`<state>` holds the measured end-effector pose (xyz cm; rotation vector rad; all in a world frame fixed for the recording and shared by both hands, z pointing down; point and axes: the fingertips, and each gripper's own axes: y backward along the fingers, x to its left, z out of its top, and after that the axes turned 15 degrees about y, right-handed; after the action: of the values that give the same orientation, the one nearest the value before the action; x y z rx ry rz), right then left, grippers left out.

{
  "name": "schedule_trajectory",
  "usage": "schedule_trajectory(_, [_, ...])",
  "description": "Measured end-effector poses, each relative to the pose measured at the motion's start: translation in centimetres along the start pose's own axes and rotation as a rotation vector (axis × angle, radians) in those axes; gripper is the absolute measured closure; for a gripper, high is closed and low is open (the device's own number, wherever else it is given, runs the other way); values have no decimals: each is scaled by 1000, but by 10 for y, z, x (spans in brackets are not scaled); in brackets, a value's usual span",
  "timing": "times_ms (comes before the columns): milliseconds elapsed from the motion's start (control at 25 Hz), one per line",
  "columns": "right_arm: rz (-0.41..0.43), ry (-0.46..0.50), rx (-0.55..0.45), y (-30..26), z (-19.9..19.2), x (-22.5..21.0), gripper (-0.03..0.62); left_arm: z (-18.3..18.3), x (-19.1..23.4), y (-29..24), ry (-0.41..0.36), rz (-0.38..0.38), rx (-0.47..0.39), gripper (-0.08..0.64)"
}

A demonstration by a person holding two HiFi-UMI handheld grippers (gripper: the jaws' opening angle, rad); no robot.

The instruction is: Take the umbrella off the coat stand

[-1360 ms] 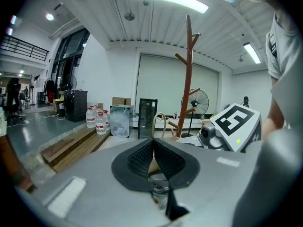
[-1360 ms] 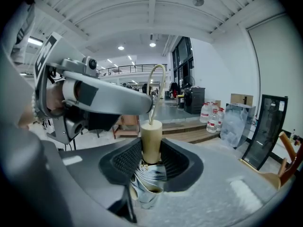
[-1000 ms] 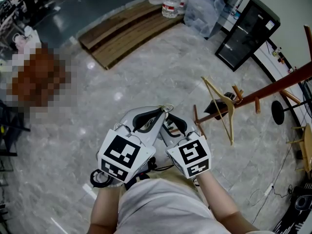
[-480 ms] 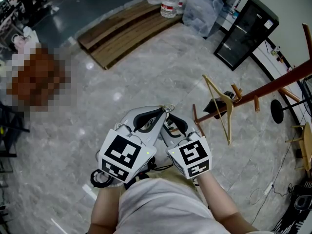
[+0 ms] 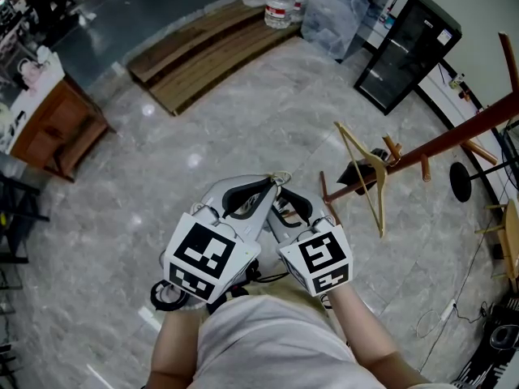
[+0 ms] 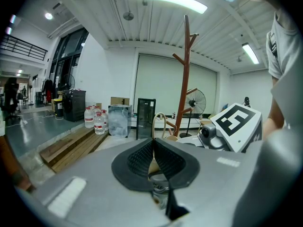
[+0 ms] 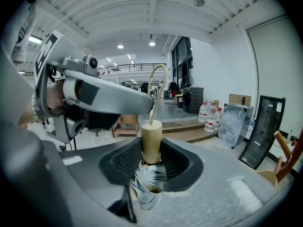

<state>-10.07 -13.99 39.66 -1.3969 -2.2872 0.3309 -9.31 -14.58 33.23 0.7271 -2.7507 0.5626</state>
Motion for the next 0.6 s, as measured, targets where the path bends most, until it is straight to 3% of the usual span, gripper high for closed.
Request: schedule_trajectory(600, [-18, -6, 4, 5, -3, -5, 466, 1, -5, -5, -7, -18, 1, 532])
